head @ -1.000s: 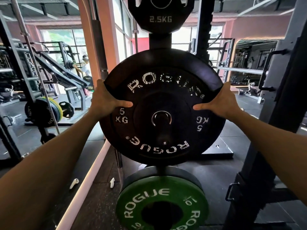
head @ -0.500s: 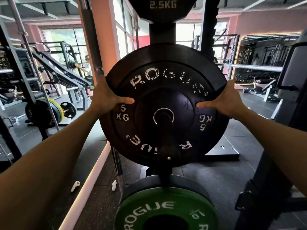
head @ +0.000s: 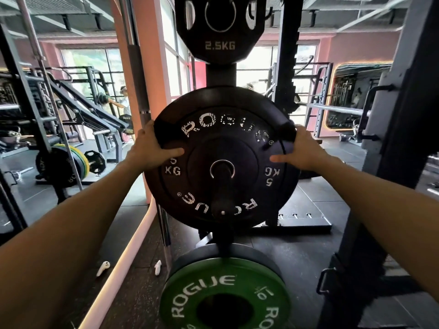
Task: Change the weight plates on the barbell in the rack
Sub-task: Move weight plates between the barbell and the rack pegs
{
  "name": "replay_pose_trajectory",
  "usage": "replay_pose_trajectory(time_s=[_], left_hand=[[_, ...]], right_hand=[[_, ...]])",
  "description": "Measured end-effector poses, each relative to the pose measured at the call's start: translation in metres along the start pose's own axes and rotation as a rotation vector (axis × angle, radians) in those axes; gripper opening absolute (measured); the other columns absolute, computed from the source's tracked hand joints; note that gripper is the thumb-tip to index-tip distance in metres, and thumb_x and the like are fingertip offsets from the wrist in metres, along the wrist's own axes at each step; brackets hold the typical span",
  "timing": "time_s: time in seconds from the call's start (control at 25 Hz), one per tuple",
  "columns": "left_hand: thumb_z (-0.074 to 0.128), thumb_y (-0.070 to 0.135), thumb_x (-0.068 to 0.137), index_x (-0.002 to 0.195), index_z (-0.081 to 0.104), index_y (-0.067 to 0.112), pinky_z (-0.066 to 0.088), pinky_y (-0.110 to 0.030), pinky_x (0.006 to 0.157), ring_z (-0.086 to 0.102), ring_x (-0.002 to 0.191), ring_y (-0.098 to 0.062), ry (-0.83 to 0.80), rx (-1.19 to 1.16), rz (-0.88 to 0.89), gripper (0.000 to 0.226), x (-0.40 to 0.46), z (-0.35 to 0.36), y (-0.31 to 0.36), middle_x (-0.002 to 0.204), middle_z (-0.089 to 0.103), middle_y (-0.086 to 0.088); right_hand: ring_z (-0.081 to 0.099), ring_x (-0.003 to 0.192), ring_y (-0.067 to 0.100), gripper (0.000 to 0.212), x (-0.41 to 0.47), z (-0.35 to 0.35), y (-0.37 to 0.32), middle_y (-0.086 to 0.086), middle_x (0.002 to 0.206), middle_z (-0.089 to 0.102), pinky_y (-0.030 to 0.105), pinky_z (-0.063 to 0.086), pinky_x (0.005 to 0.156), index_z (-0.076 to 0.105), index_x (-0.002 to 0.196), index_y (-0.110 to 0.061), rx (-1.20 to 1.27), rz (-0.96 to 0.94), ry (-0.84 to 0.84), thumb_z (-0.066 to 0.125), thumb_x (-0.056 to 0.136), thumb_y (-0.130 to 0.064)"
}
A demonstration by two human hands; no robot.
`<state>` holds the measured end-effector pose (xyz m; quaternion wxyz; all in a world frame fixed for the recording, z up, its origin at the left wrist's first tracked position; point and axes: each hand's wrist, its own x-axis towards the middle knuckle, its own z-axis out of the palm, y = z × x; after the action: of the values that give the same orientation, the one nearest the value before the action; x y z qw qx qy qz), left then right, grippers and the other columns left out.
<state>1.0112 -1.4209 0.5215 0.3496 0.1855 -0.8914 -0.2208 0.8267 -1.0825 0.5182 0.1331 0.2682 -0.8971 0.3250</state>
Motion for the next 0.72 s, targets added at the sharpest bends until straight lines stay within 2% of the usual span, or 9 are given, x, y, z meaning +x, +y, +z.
replay_pose_trajectory(time_s=[0.12, 0.24, 0.4, 0.56, 0.72], left_hand=[[0.079, 0.063, 0.059, 0.137, 0.045, 0.019, 0.047, -0.040, 0.098, 0.054, 0.117, -0.024, -0.018, 0.019, 0.035, 0.096, -0.042, -0.024, 0.037, 0.132, 0.055, -0.006], [0.081, 0.051, 0.071, 0.132, 0.052, 0.023, 0.042, -0.032, 0.090, 0.055, 0.111, -0.021, -0.073, 0.038, 0.039, 0.073, -0.071, -0.038, 0.061, 0.127, 0.058, -0.004], [0.079, 0.054, 0.071, 0.125, 0.057, 0.028, 0.037, -0.028, 0.088, 0.055, 0.110, -0.017, -0.107, 0.041, -0.004, 0.064, -0.122, -0.054, 0.097, 0.122, 0.060, 0.002], [0.079, 0.056, 0.070, 0.128, 0.055, 0.029, 0.036, -0.026, 0.087, 0.053, 0.107, -0.013, -0.116, 0.073, -0.026, 0.069, -0.168, -0.069, 0.138, 0.123, 0.055, 0.004], [0.081, 0.049, 0.071, 0.125, 0.057, 0.026, 0.044, -0.027, 0.071, 0.057, 0.070, -0.006, -0.111, 0.050, -0.017, 0.063, -0.211, -0.089, 0.181, 0.117, 0.057, 0.005]], right_hand=[[0.038, 0.135, 0.032, 0.112, -0.023, -0.021, -0.008, 0.012, 0.148, 0.034, 0.047, 0.035, 0.111, 0.024, 0.149, -0.016, -0.072, -0.126, -0.061, 0.083, 0.061, -0.054], [0.039, 0.135, 0.030, 0.104, -0.046, -0.038, -0.006, 0.009, 0.149, 0.034, 0.046, 0.035, 0.111, 0.030, 0.147, -0.021, -0.142, -0.193, -0.137, 0.077, 0.064, -0.061], [0.043, 0.131, 0.028, 0.105, -0.079, -0.070, 0.004, 0.005, 0.147, 0.037, 0.048, 0.038, 0.108, 0.035, 0.143, -0.028, -0.179, -0.245, -0.179, 0.073, 0.056, -0.072], [0.038, 0.136, 0.026, 0.107, -0.109, -0.099, 0.008, 0.003, 0.151, 0.033, 0.052, 0.031, 0.111, 0.034, 0.143, -0.031, -0.167, -0.263, -0.206, 0.068, 0.053, -0.078], [0.036, 0.138, 0.026, 0.105, -0.140, -0.132, 0.013, 0.003, 0.152, 0.031, 0.052, 0.031, 0.111, 0.033, 0.144, -0.032, -0.127, -0.283, -0.230, 0.071, 0.056, -0.074]])
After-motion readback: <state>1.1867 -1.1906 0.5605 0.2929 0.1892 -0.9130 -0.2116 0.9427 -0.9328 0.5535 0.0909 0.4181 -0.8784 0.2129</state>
